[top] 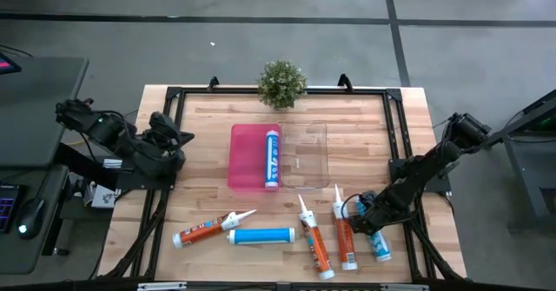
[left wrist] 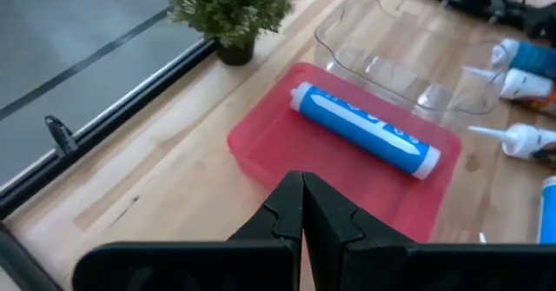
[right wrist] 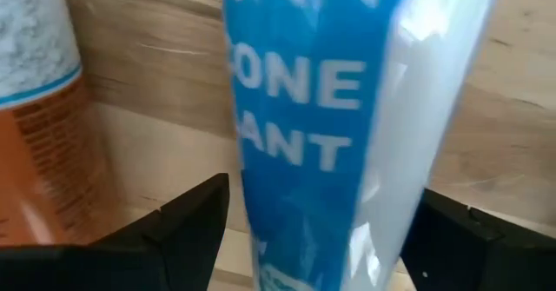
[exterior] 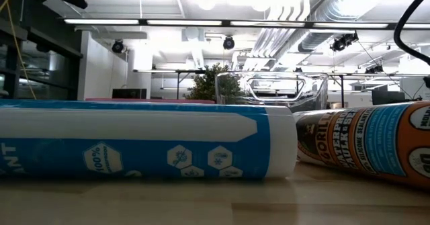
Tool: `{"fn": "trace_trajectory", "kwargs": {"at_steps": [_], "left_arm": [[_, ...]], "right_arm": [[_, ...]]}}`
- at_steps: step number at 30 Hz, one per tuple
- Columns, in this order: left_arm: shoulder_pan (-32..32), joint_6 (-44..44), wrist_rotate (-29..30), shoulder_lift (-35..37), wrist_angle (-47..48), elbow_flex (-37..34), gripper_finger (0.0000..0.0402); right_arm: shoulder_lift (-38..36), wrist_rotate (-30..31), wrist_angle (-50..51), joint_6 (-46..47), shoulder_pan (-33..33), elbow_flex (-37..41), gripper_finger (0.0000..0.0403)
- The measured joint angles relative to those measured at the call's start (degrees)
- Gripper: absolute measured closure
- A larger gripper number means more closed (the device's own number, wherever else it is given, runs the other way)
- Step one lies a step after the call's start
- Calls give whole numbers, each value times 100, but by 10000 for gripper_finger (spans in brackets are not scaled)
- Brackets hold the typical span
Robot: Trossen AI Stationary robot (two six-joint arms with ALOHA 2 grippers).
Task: Pick & place silicon tubes, Sealant and Lysol wipes
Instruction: Put the right blue sealant into the pink bin
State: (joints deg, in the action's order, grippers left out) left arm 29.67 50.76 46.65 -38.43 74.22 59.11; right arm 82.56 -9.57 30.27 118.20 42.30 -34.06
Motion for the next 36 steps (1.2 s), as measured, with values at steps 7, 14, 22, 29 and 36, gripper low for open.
{"fn": "trace_trajectory", "kwargs": {"at_steps": [7, 14, 22, 29, 36], "left_arm": [[0, 5, 189, 558, 338, 0, 402], [0, 4, 339, 1060, 404, 0, 402], [0, 4, 345, 1230, 442, 1, 402], [0, 5, 343, 1230, 535, 2, 402], [-2, 5, 343, 1230, 533, 2, 402]], "right_arm": [[4, 16, 146, -130, 2, 4, 196], [11, -45, 145, -346, 2, -54, 196], [-382, 82, 223, -607, -23, -111, 196], [-1179, 617, 293, -614, -24, -122, 196], [-1983, 1389, 1206, -983, -176, -822, 196]]}}
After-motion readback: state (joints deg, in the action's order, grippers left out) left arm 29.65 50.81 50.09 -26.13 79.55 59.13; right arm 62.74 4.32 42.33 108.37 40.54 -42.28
